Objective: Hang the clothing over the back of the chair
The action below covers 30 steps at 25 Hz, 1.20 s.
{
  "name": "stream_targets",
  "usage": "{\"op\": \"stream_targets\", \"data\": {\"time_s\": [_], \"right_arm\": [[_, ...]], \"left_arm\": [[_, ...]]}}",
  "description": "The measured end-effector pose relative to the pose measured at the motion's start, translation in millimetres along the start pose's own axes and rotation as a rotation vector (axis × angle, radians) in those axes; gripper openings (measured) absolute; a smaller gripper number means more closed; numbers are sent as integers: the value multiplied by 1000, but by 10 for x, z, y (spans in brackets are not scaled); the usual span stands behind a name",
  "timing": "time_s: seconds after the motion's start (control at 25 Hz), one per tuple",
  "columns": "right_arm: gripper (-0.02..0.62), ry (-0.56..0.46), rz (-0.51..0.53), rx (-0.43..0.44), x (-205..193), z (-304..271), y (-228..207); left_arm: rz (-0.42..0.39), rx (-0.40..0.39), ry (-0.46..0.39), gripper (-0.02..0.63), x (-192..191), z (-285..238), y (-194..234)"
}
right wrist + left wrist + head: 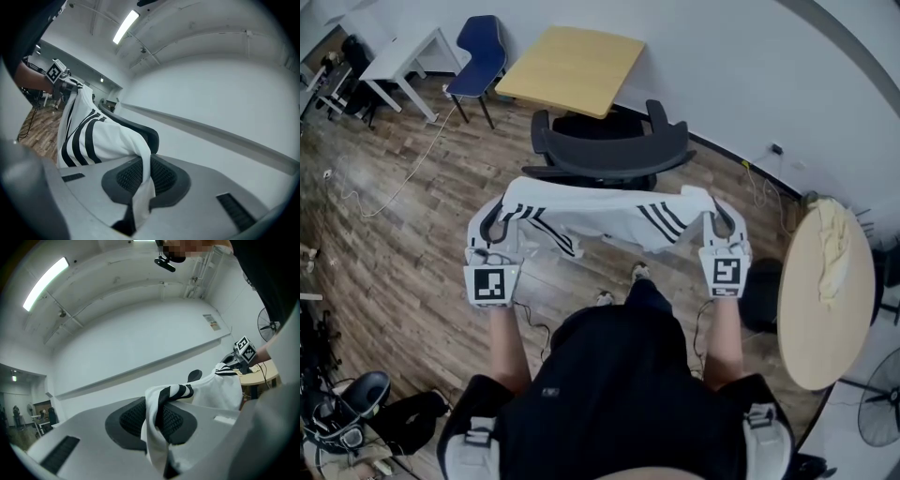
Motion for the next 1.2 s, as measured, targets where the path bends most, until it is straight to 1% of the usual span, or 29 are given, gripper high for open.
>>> {"op": "stream_targets", "data": {"time_s": [0.04,0.16,0.28,0.48,0.6,0.68,0.84,1.0,1.2], "right_arm": [[15,-11,-4,-1,22,1,-25],[15,-45,-1,-9,120,-65,-157],[15,-70,1,-20,216,-197,-294],[15,-78,-6,-46,184,-210,-328],[15,-92,-8,-57,241,-324,-399],[15,-118,-22,-63,302,-385,-444],[15,-151,-29,-69,429,-508,-549],[15,-161,-22,-63,577,-769,-650],[15,-164,-23,-55,653,-1019,-755]], "left_arm": [[2,1,-9,37,35,-20,8],[-7,-2,6,37,113,-137,58],[-19,7,-3,37,219,-292,119],[-44,13,-21,37,226,-294,98],[-45,19,-21,37,267,-400,157],[-49,27,-26,38,303,-454,209],[-77,44,-54,38,411,-550,306],[-74,50,-43,38,463,-759,444],[-75,56,-36,38,488,-979,517]]}}
Point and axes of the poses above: the fingertips, and each gripper's own axes: z backward along the fingers, y to its left, x out of its top, the point moved 1 cm from there along z, backward along the fingers, and after that the axes turned 8 degrees about y, right-handed, at the moved point
